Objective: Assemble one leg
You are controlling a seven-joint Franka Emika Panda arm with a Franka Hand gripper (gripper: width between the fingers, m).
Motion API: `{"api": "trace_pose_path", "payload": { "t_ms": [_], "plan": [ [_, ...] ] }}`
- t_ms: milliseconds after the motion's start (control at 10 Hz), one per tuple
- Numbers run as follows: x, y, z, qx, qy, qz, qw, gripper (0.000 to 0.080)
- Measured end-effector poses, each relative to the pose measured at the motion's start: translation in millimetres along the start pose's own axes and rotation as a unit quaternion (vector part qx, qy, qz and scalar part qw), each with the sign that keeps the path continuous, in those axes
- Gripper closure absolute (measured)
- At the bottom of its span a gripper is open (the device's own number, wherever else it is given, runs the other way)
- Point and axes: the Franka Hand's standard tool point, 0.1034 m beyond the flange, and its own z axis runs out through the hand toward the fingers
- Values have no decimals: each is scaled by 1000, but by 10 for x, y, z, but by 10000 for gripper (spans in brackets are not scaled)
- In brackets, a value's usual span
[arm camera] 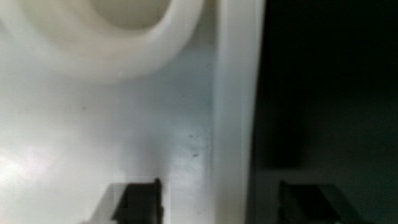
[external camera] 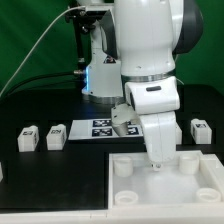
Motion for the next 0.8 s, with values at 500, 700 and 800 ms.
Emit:
{"api": "trace_pose_path", "payload": {
  "t_ms": [500, 700, 800],
  "plan": [
    [-14, 1, 0, 0, 0, 1, 1000, 153],
    [-19, 1, 0, 0, -1, 2, 1000, 150],
    [-21, 2, 0, 0, -1, 2, 1000, 150]
  ]
}}
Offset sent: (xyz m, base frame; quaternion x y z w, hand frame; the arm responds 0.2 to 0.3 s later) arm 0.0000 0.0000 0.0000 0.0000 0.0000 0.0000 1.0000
